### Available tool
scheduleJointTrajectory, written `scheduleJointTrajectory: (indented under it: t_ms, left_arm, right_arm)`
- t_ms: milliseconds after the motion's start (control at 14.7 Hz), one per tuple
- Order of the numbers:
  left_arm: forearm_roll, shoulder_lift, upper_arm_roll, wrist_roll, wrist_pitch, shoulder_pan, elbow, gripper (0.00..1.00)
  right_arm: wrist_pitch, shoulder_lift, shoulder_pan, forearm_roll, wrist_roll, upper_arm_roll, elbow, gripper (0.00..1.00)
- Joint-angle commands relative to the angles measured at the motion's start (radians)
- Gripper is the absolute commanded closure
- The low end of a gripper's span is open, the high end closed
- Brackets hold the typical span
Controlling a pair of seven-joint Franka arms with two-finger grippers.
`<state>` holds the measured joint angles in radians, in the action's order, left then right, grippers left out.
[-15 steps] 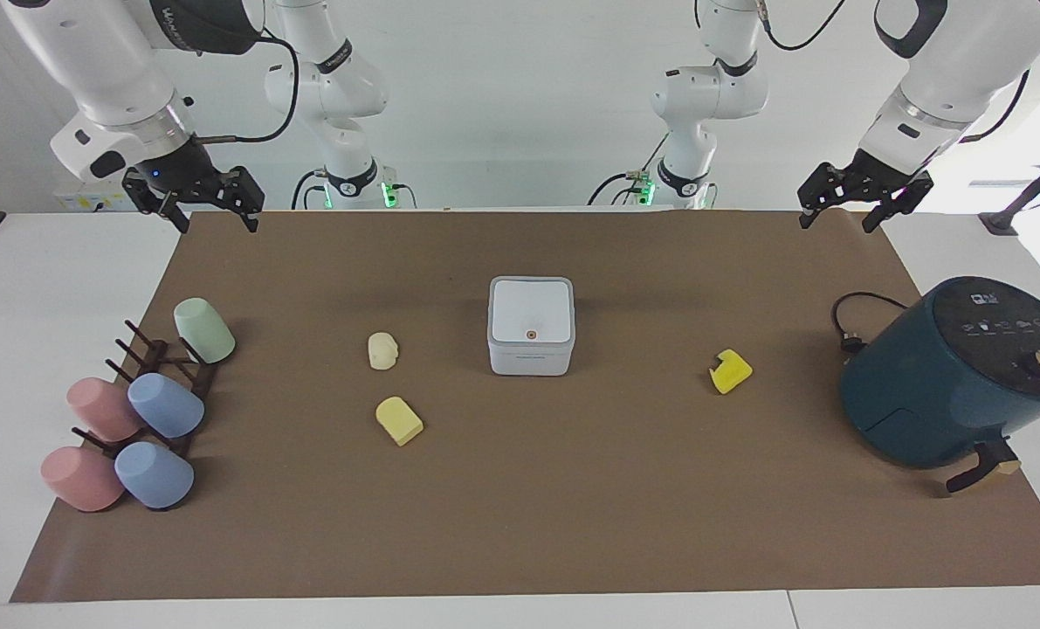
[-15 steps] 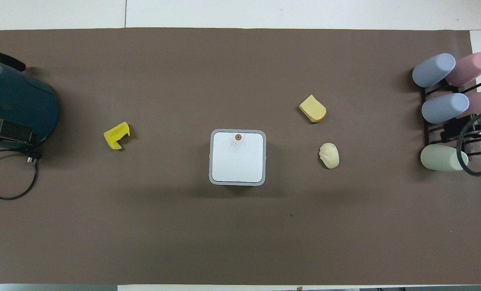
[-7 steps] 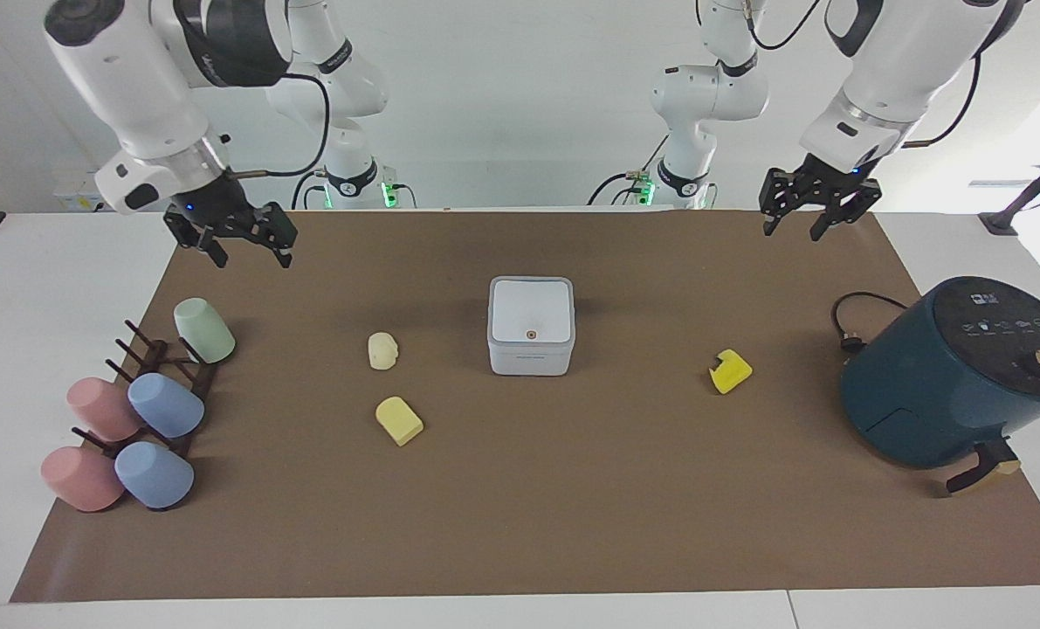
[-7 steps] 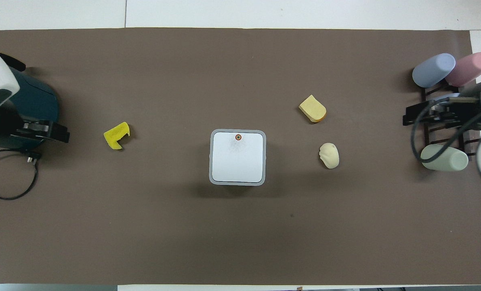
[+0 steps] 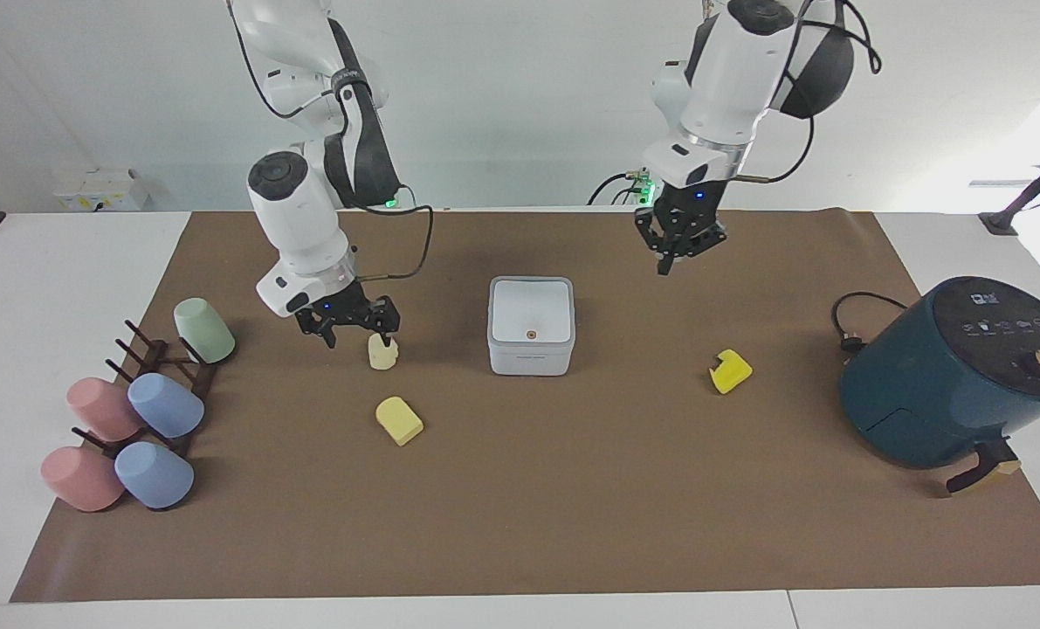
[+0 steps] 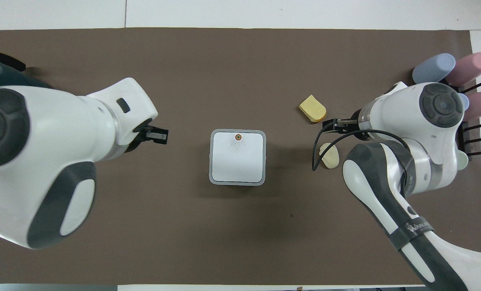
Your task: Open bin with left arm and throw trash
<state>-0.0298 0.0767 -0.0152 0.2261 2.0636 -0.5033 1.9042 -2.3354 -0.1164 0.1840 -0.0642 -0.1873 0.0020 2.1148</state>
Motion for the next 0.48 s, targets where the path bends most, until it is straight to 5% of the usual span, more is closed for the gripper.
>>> scheduleJointTrajectory:
  t_ms: [0,407]
  left_arm:
    - [0.014,-0.038,0.018,0.052,0.194,-0.09,0.081,1.0]
    - [0.014,-0.228,0.02,0.128,0.436,-0.207,0.073,1.0]
  right_arm:
    - [-0.134,-0.008,-0.003,-0.006,0.046,-0.002,0.106,0.0]
    - [-0.127,-0.054,0.043,-0.008,0.031,0.001,0.114,0.07]
